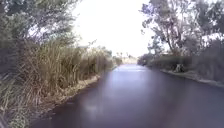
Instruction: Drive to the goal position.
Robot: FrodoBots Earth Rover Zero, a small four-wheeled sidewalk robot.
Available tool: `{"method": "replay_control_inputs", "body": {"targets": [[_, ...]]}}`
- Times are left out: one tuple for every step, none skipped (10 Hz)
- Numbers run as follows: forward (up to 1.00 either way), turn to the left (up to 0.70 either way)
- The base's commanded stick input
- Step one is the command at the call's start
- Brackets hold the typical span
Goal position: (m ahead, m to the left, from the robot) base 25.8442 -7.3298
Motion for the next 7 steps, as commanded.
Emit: {"method": "replay_control_inputs", "body": {"targets": [[0.06, 0.0], [0.06, 0.0], [0.06, 0.0], [0.07, 0.0], [0.6, 0.0], [0.92, 0.0], [0.46, 0.0]]}}
